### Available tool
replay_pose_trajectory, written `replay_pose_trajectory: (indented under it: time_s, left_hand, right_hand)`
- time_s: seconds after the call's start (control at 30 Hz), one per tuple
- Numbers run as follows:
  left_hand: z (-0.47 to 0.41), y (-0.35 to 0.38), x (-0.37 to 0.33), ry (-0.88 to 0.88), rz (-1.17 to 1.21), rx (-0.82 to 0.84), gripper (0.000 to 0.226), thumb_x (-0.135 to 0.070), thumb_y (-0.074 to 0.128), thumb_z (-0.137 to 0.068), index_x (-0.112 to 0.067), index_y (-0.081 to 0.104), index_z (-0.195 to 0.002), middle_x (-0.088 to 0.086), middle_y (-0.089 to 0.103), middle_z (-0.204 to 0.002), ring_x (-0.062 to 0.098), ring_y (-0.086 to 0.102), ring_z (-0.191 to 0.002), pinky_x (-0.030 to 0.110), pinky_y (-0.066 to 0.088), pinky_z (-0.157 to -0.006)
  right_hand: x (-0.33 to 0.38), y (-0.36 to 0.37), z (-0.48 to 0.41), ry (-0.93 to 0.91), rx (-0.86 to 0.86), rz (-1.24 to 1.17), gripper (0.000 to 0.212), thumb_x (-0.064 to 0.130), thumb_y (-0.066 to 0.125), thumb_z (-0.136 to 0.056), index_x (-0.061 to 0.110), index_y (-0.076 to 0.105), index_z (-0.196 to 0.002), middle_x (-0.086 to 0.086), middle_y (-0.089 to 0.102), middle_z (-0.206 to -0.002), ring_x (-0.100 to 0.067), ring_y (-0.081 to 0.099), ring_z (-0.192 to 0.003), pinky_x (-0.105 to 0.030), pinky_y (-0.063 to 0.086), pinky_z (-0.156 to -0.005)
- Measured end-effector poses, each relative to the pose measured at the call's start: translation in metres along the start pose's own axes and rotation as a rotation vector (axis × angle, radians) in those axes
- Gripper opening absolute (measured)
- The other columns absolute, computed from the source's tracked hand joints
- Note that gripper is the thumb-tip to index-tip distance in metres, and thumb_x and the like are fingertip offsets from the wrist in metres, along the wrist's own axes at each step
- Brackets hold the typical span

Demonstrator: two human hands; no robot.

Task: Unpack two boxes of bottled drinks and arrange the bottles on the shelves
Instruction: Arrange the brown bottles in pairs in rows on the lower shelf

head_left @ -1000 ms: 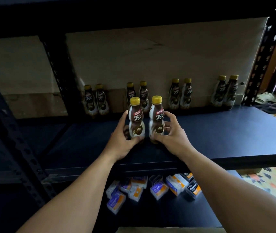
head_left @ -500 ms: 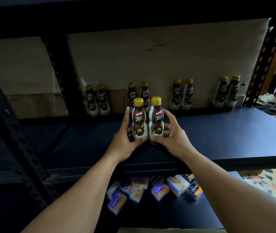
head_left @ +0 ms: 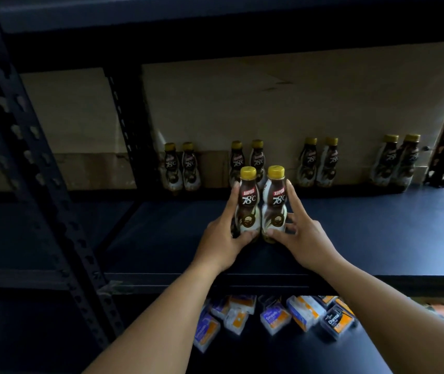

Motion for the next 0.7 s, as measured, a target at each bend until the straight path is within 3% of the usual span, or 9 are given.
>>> replay_pose_trajectory:
  time_s: [0.33, 0.57, 0.7]
  left_hand:
    - [-0.004, -0.042, 0.028, -0.035, -0.092, -0.007, 0.111, -0.032, 0.073, -0.092, -0.076, -0.018, -0.137, -0.016, 0.049, -0.151, 0.013, 0.054, -0.133, 0.043, 0.043, -0.112]
    - [-0.022, -0.082, 0.07, -0.074, -0.114, -0.038, 0.111, -0.033, 0.074, -0.092, -0.072, -0.017, -0.142, -0.015, 0.049, -0.151, 0.01, 0.053, -0.133, 0.032, 0.041, -0.111]
    - [-0.037, -0.094, 0.088, -0.089, -0.129, -0.041, 0.111, -0.033, 0.073, -0.092, -0.071, -0.019, -0.142, -0.015, 0.042, -0.156, 0.01, 0.049, -0.136, 0.025, 0.035, -0.107]
  right_hand:
    - [0.021, 0.042, -0.031, -0.036, 0.081, 0.111, 0.114, 0.03, 0.079, -0.089, 0.076, -0.011, -0.143, 0.006, 0.071, -0.127, -0.015, 0.07, -0.108, -0.049, 0.052, -0.104]
    - [0.033, 0.097, -0.067, -0.057, 0.077, 0.112, 0.113, 0.032, 0.075, -0.093, 0.072, -0.017, -0.144, 0.006, 0.071, -0.122, -0.015, 0.068, -0.102, -0.039, 0.052, -0.097]
    - [0.035, 0.113, -0.088, -0.068, 0.081, 0.13, 0.113, 0.033, 0.074, -0.093, 0.073, -0.02, -0.142, 0.004, 0.07, -0.123, -0.018, 0.067, -0.104, -0.042, 0.052, -0.099]
Point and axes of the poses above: each hand's wrist, its own z-axis away from the middle knuckle, its own y-axis out of the palm, x = y × z, the point moved 2 cm from there along -z, towards the middle knuckle
